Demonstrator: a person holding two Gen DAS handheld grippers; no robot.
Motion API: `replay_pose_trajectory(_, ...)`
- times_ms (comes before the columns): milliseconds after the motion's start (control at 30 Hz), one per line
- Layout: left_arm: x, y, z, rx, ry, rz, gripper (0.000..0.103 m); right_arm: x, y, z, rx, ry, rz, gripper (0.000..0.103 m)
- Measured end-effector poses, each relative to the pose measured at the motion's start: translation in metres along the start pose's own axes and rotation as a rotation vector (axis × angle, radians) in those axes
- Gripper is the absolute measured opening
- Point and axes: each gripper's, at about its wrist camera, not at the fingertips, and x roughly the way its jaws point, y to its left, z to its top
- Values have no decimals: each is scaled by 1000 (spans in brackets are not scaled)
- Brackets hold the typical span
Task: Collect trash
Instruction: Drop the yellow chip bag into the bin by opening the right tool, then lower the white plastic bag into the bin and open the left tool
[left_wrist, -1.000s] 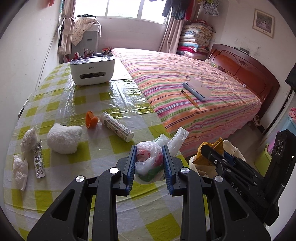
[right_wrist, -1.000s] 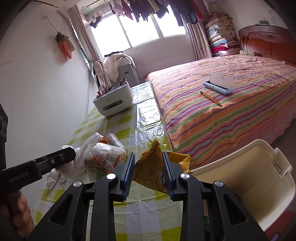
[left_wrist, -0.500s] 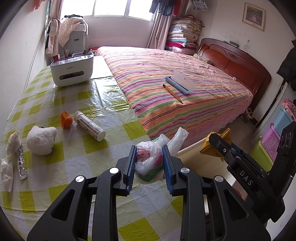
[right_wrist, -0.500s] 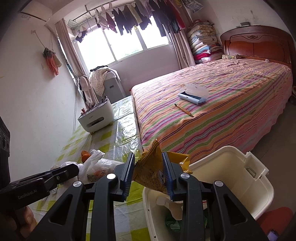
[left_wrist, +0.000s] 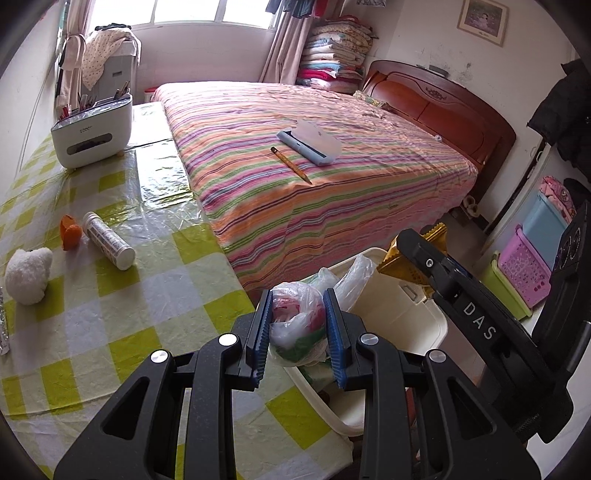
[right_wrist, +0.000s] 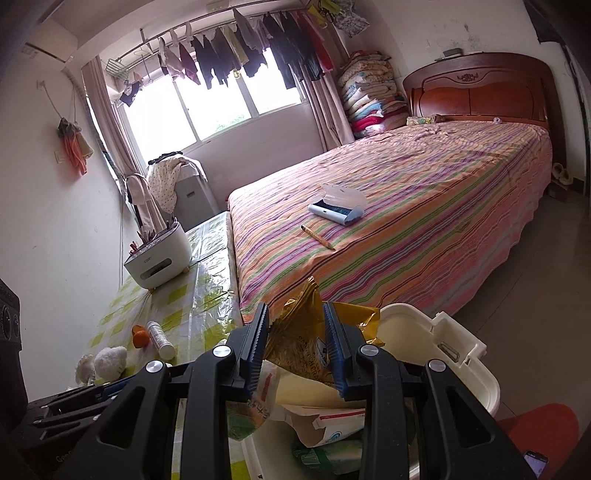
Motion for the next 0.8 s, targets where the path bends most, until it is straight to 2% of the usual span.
replay_pose_trajectory(600,33,-25,-16,59,81,-9,28,-2,-26,2,83,-10,-41,32)
replay_pose_trajectory(633,34,-25,-17,57,83,-11,30,-2,-27,1,89,-6,-37,34)
replay_pose_trajectory(700,34,-25,-17,56,84,-14,33,-1,-30,1,104,-6,-39,44)
replay_pose_trajectory(767,32,-25,-18,62,73,-2,41,-2,-31,2,116,-12,-40,59)
replay_pose_trajectory(800,31,-25,-17,64,66,4,51,-3,-32,2,121,-17,-40,61)
